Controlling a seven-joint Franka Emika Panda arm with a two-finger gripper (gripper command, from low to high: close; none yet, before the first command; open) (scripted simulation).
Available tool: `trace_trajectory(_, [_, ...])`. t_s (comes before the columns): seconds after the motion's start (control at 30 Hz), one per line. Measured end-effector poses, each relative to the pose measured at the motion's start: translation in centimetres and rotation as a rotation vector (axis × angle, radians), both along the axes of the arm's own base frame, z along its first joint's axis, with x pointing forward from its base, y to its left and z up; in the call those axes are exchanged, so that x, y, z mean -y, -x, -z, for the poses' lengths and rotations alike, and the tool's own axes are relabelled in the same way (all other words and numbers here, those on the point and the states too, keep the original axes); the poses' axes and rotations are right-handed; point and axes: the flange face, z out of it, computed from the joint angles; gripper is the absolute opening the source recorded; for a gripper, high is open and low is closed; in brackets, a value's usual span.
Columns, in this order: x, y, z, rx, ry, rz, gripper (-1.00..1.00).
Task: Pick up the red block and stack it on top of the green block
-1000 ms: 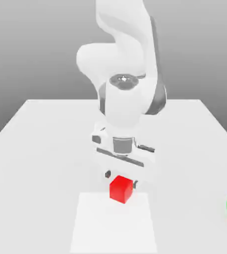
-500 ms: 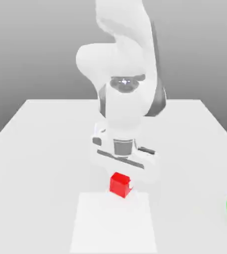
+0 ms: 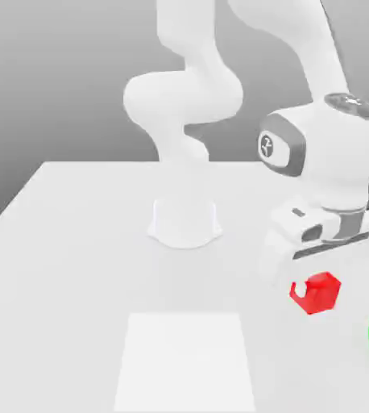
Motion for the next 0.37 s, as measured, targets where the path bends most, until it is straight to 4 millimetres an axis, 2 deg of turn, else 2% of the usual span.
trace_trajectory(0.1, [-5.6,0.4,-0.6,0.004,-0.006,-0.265,-1.00])
trace_trajectory(0.13, [-6.7,0.5,0.0,0.006,-0.007,-0.315,-1.00])
trace_trajectory(0.23, [-7.7,0.6,3.5,0.008,-0.008,-0.359,-1.00])
trace_trajectory(0.27, [-7.7,0.6,4.7,0.008,-0.008,-0.363,1.00])
trace_trajectory(0.37, [-7.7,0.6,4.7,0.008,-0.008,-0.363,1.00])
